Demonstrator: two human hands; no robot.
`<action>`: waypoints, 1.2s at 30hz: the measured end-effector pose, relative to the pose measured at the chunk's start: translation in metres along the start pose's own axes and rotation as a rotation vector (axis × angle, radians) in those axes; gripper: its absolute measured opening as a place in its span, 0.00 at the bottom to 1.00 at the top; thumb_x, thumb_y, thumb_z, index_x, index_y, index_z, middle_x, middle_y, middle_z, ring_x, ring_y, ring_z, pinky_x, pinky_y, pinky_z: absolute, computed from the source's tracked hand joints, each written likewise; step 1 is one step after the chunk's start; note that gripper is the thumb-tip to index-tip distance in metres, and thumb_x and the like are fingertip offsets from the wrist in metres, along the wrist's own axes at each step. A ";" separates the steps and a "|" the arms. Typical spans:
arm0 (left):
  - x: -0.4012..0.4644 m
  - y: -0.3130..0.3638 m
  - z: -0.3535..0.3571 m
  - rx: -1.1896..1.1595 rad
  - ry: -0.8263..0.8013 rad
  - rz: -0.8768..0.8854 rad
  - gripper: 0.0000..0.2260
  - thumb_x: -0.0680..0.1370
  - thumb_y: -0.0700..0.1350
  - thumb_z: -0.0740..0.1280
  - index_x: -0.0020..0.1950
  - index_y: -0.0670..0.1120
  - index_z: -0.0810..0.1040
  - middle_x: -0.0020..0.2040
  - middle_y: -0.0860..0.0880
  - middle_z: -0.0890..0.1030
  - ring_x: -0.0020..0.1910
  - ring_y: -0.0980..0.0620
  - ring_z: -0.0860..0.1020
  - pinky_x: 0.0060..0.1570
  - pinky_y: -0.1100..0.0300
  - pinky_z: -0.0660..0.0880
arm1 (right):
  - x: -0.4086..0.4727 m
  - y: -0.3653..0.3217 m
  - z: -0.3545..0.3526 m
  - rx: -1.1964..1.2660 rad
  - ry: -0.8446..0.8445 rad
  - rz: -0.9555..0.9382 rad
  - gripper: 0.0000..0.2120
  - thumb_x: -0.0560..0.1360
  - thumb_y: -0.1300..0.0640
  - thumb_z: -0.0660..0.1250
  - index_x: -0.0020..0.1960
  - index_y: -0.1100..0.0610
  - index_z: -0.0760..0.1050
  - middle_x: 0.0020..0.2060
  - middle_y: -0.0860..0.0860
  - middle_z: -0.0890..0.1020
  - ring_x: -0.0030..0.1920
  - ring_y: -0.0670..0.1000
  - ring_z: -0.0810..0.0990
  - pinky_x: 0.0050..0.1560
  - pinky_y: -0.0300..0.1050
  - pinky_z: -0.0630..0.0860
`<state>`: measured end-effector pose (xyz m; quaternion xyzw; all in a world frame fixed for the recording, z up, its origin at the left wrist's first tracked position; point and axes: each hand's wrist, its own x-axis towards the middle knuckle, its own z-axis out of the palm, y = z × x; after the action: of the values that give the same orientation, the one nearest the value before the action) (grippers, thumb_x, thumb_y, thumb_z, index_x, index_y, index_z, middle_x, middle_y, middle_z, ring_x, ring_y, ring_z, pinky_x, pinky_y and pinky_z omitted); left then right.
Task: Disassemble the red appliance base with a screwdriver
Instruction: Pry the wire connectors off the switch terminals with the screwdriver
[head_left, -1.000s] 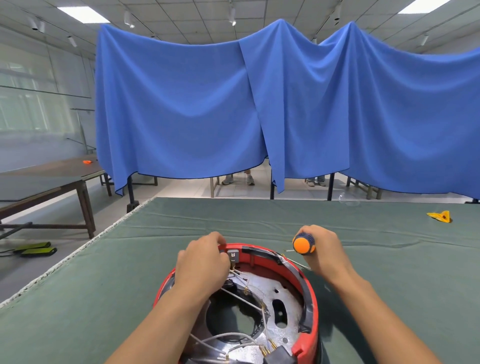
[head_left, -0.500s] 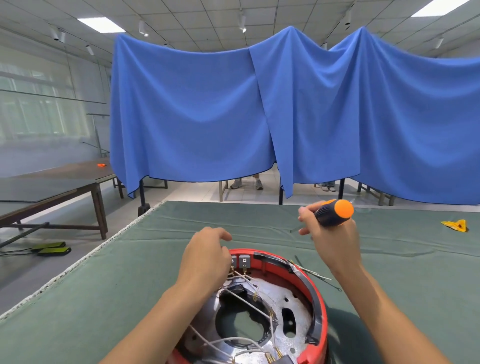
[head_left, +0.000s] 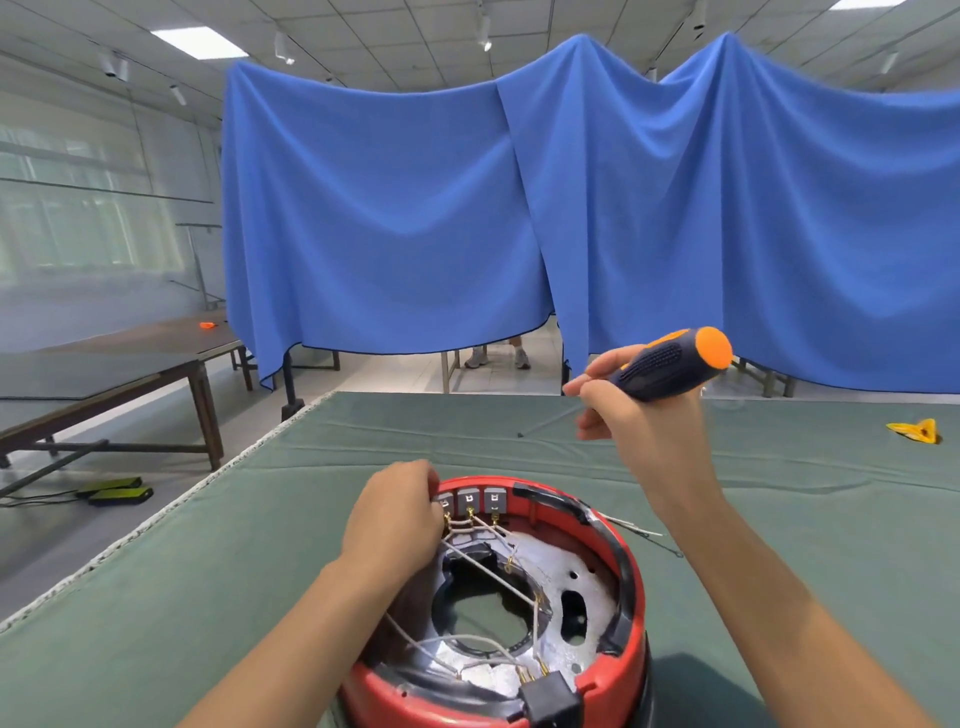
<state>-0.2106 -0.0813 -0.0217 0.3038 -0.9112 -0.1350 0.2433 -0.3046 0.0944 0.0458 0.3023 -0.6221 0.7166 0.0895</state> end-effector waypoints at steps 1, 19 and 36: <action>0.003 0.000 0.000 -0.013 0.000 0.018 0.10 0.74 0.40 0.64 0.54 0.46 0.78 0.54 0.46 0.79 0.55 0.46 0.75 0.49 0.57 0.69 | 0.000 0.000 0.001 0.019 -0.019 0.012 0.06 0.70 0.68 0.69 0.38 0.59 0.75 0.36 0.63 0.81 0.27 0.50 0.77 0.36 0.53 0.81; 0.017 0.023 0.008 -0.073 -0.083 0.010 0.15 0.72 0.41 0.61 0.57 0.50 0.78 0.57 0.49 0.80 0.57 0.47 0.76 0.53 0.56 0.73 | -0.020 -0.001 0.016 0.204 0.238 -0.048 0.11 0.66 0.58 0.64 0.25 0.51 0.73 0.23 0.54 0.79 0.17 0.51 0.69 0.22 0.37 0.66; 0.016 0.013 0.002 -0.222 -0.095 0.007 0.14 0.75 0.42 0.63 0.57 0.52 0.81 0.56 0.51 0.82 0.57 0.49 0.77 0.57 0.52 0.74 | -0.020 0.015 0.016 0.247 0.290 -0.062 0.12 0.67 0.59 0.64 0.25 0.52 0.73 0.22 0.54 0.78 0.17 0.51 0.69 0.21 0.37 0.66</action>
<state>-0.2290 -0.0806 -0.0121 0.2651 -0.9022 -0.2486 0.2323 -0.2907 0.0809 0.0232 0.2237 -0.5006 0.8203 0.1624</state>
